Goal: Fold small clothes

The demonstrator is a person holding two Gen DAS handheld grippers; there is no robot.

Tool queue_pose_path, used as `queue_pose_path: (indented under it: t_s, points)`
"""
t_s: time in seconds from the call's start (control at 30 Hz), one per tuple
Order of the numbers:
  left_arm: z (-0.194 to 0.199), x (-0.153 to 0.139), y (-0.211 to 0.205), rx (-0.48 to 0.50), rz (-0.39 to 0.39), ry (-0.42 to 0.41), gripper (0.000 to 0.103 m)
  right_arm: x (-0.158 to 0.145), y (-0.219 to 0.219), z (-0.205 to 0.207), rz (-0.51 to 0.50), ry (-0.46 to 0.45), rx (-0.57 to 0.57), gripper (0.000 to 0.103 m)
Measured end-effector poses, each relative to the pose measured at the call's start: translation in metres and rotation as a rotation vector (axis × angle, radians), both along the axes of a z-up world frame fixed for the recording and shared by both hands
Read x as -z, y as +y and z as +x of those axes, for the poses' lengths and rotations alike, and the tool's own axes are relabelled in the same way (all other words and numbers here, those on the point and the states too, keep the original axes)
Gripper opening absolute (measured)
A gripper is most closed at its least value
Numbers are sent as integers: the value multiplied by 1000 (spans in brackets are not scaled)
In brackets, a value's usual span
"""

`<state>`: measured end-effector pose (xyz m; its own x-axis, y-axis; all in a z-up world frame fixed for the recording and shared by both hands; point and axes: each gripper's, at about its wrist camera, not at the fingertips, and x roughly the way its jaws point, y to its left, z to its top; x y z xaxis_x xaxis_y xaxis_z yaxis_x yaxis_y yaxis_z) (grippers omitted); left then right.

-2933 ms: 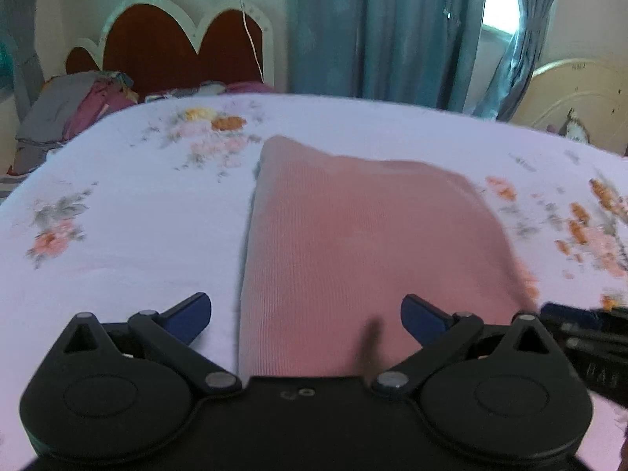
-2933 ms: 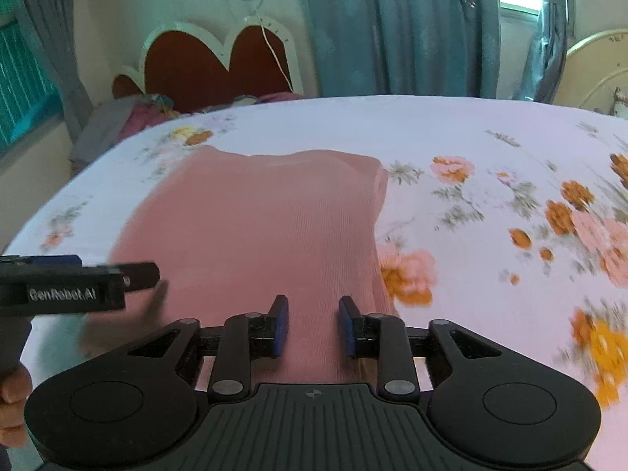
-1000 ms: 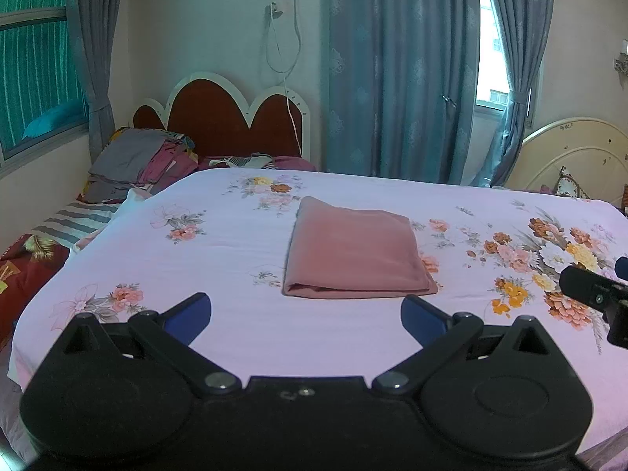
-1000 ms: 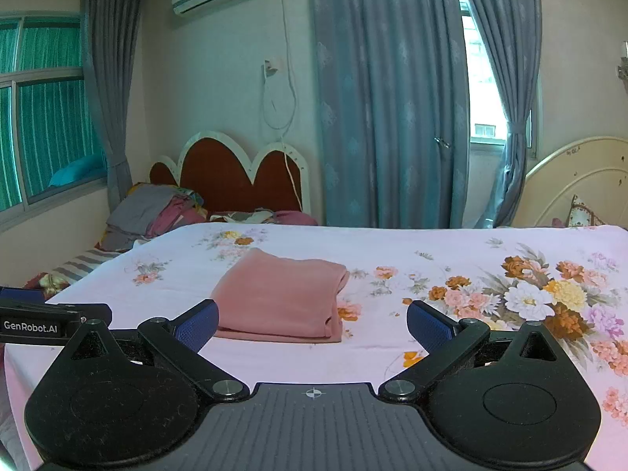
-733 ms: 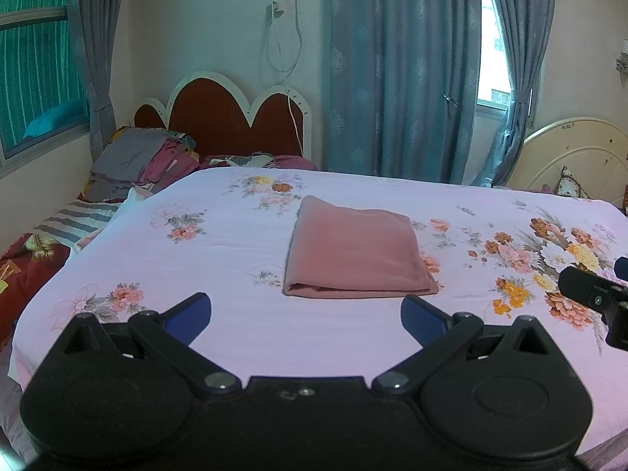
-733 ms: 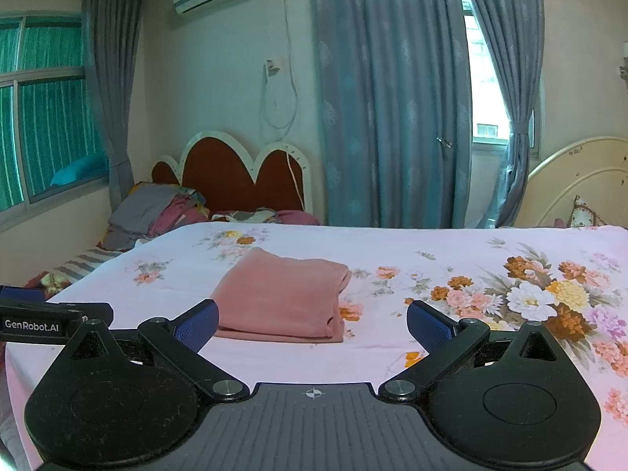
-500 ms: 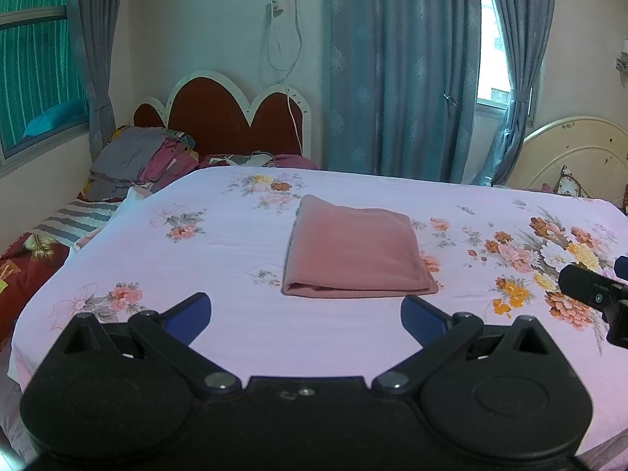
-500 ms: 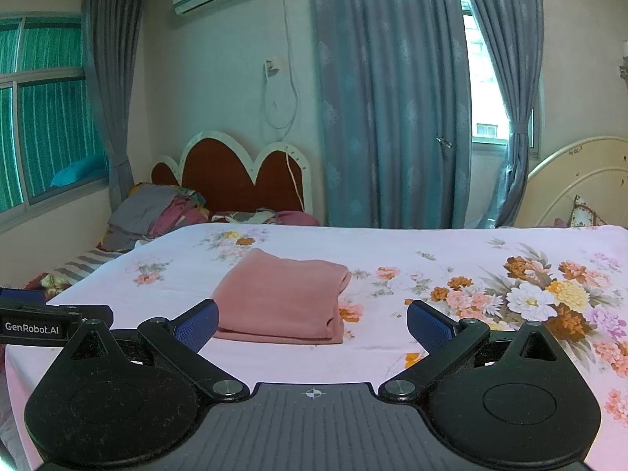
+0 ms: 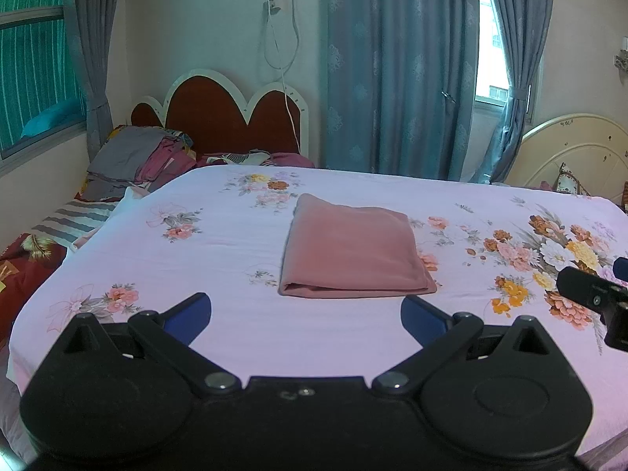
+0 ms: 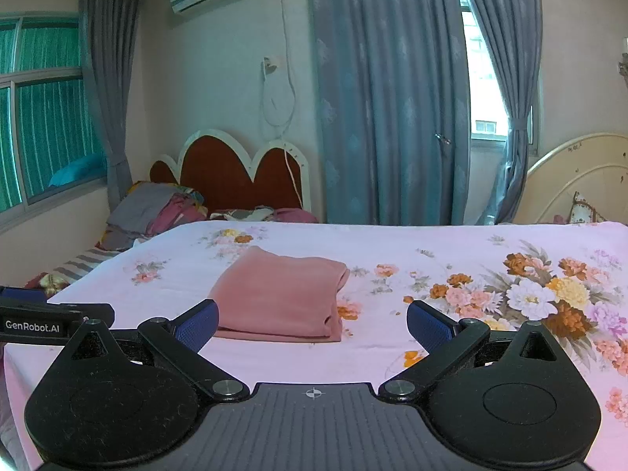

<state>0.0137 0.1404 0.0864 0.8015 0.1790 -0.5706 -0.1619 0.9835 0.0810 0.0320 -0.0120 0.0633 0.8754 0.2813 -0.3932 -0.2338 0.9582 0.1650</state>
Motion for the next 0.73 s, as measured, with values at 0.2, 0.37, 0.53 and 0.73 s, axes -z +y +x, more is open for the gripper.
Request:
queue_pose_path:
  t_s: [0.2,0.37,0.53,0.73]
  points:
    - [5,2,-1,-1,-4,8,103,3,0,3,1,6,-2,101]
    - [10,5,0,2,-12,15,103,5,-1,7,1,11,-5,101]
    - [20,13,2,46,-21,2,99,11,-2,15,-1,26,4,101]
    - [47,21,8,44,-38,8,103,24,-5,36,-3,65,35,101]
